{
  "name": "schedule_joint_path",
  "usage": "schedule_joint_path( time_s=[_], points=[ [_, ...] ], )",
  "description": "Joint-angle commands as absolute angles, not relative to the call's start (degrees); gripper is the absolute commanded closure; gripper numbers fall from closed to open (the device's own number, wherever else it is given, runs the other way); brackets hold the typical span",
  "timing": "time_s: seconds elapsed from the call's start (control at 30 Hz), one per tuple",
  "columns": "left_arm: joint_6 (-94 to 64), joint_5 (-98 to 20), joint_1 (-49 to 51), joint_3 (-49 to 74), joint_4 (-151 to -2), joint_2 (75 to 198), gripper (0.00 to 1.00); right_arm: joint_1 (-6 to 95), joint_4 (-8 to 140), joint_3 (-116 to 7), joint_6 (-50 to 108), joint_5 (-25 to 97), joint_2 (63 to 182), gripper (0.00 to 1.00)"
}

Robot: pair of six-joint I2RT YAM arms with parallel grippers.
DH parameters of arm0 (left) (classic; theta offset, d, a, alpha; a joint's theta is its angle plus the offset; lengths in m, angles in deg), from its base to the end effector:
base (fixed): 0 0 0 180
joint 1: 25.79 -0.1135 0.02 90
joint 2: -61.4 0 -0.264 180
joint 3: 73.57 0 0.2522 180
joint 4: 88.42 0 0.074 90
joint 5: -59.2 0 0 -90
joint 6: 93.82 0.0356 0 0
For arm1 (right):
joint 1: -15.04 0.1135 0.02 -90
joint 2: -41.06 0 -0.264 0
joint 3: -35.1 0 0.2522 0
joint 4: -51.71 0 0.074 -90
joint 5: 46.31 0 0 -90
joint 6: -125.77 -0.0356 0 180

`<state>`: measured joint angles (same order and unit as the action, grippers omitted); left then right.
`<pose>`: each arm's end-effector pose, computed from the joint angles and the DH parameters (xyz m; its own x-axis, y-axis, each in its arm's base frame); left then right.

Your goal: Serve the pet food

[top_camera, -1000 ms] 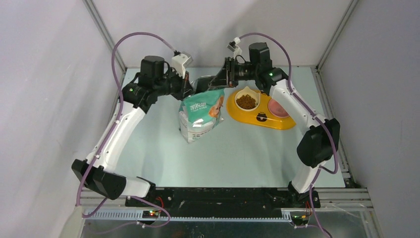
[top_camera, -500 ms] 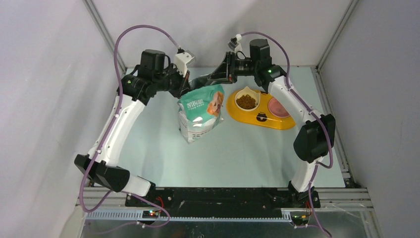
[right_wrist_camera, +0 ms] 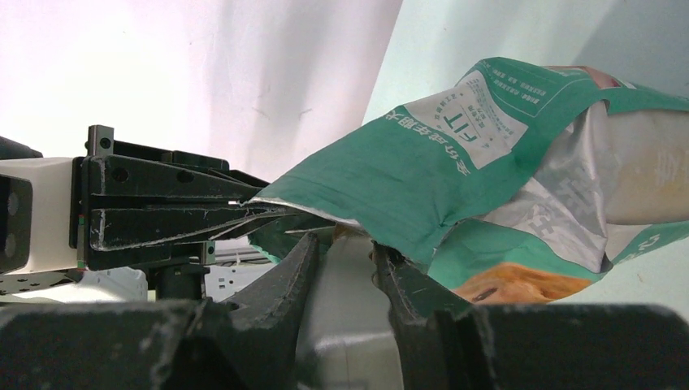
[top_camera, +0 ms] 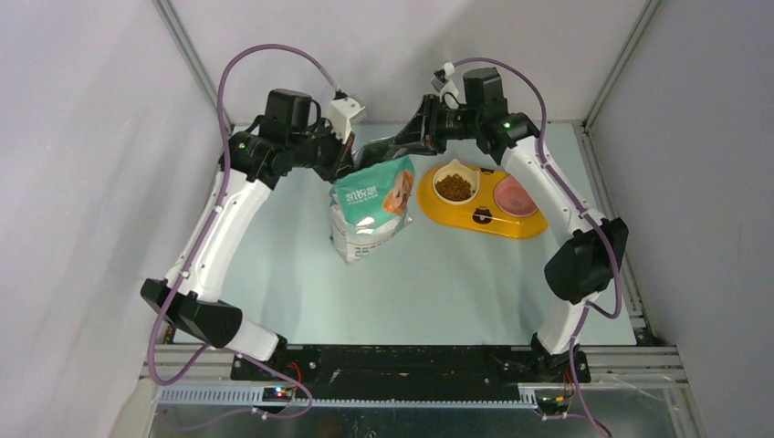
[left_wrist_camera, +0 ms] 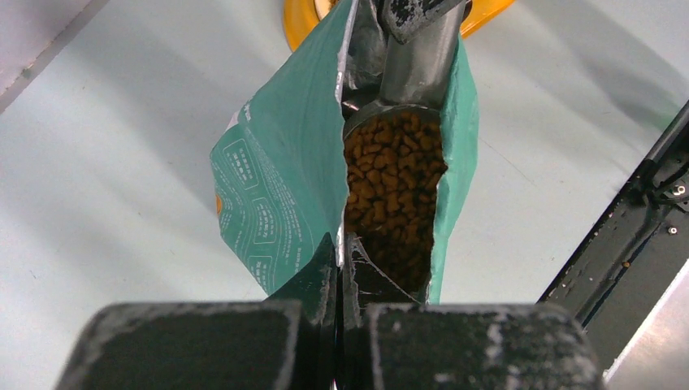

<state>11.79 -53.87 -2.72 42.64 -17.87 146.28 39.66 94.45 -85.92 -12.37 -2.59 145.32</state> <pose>0.2655 -0.1283 0.4401 -0.3881 0.4344 -0.8128 0.7728 0.6340 -0.0302 0.3667 0.1963 0.3989 -0.9201 0.1446 -0.3641 -0.2897 0.3746 0.8808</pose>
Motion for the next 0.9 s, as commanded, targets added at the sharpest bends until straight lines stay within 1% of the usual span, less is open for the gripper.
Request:
schedule_joint_path(
  time_s=[0.0, 0.13, 0.47, 0.87],
  points=[
    [14.21, -52.61, -2.73, 43.27, -15.54, 144.63, 1.0, 38.24, 96.58, -86.18, -12.48, -3.06, 142.34, 1.0],
    [14.99, -51.79, -2.76, 42.09, -15.63, 143.96, 1.0, 37.25, 96.91, -87.19, -11.97, -2.9, 141.55, 1.0],
    [13.71, -52.57, -2.69, 41.74, -17.01, 143.92, 1.0, 37.59, 95.74, -82.65, -13.43, -2.66, 136.64, 1.0],
    [14.61, -52.43, -2.75, 41.44, -15.8, 142.97, 1.0, 33.17, 90.02, -81.53, -17.73, -4.46, 137.44, 1.0]
  ],
)
